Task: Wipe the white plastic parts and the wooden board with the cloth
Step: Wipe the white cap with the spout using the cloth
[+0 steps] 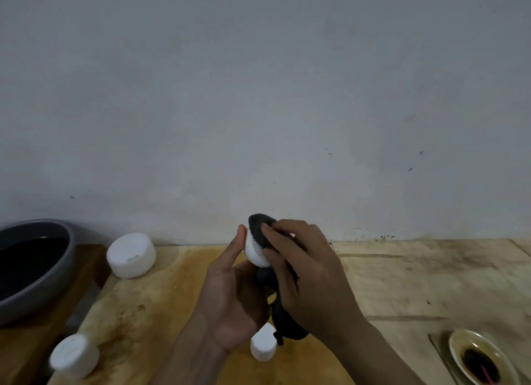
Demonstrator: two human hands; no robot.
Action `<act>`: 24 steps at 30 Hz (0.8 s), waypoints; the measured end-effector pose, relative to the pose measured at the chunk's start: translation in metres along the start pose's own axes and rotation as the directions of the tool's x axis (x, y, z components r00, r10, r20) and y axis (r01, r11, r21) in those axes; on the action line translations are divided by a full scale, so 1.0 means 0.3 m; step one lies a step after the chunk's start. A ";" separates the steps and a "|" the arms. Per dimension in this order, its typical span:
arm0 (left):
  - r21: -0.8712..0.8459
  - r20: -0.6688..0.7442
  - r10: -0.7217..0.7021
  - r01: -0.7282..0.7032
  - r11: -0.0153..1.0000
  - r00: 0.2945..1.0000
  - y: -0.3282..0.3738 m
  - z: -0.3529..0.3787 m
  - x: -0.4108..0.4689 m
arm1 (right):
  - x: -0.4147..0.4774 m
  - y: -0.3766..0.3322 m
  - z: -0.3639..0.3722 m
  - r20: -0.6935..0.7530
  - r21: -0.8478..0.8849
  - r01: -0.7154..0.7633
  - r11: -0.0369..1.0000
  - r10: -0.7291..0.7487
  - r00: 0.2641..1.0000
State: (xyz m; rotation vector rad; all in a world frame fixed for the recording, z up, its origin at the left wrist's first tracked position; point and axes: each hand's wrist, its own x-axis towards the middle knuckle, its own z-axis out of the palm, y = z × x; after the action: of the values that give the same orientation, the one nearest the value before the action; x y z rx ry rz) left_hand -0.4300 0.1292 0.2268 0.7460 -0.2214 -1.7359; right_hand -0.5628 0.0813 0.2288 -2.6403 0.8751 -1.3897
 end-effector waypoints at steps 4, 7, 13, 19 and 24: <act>-0.009 -0.162 -0.096 0.096 0.995 0.982 -0.037 -0.090 0.031 | -0.139 0.049 0.060 0.213 -0.139 0.206 0.969 -0.174 0.962; -0.050 -0.241 -0.180 0.172 0.984 0.954 -0.097 -0.124 0.050 | -0.208 0.062 0.101 0.291 -0.156 0.254 0.955 -0.201 0.935; -0.112 -0.299 -0.131 0.102 0.988 0.945 -0.143 -0.222 0.109 | -0.363 0.190 0.177 0.304 -0.218 0.084 0.972 -0.014 0.952; 0.381 -0.544 0.259 -0.040 0.924 0.798 -0.233 -0.405 0.179 | -0.525 0.366 0.274 0.381 -0.224 -0.334 0.916 0.398 0.834; 0.800 -0.542 0.576 0.167 0.576 0.612 -0.374 -0.695 0.229 | -0.658 0.480 0.412 0.515 -0.252 -0.596 0.763 0.627 0.585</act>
State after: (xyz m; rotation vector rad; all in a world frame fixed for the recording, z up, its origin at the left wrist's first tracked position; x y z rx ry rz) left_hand -0.4066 0.1482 -0.0180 1.9927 -0.4930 -0.8131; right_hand -0.6218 0.0297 -0.0336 -2.1813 1.5099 -0.3596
